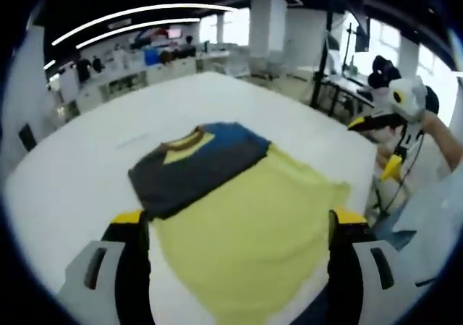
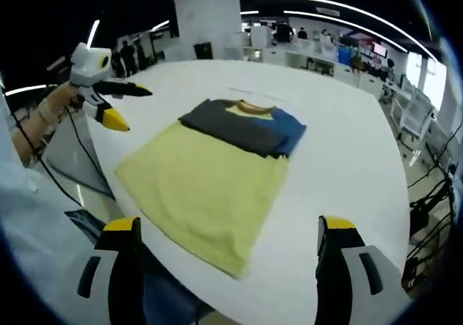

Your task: Fold the garment on the visible template until the final outline fits inside the template.

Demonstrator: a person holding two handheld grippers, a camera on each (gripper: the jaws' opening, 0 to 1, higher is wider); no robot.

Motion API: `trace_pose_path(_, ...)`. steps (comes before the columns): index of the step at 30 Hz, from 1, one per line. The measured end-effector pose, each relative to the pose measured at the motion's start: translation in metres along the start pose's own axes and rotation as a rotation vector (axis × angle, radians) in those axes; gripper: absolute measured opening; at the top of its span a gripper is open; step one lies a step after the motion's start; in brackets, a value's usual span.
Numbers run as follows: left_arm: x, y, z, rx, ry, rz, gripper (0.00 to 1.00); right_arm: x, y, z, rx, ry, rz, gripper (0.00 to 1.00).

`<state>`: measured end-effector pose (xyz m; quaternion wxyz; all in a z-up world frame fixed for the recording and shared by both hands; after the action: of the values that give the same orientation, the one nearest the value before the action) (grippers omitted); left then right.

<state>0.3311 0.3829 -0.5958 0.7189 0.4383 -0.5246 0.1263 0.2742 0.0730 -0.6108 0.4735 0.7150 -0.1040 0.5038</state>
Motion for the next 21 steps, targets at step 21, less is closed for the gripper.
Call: trace_pose_path(21, -0.043, 0.024, 0.005, 0.082, 0.113, -0.038, 0.99, -0.011, 0.000, 0.009, -0.016, 0.029, -0.054, 1.00)
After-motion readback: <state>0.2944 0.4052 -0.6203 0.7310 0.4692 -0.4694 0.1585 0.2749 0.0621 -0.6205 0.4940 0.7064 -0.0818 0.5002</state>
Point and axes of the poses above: the point that each gripper's makers call its tool centre point, and the gripper's own axes: y roughly backward along the fingers, z roughly to its right, x roughly out of its top, the point moved 7 cm from there along y, roughly backward along the fingers, and after that the axes turned 7 degrees about z, right-handed, at the moved point
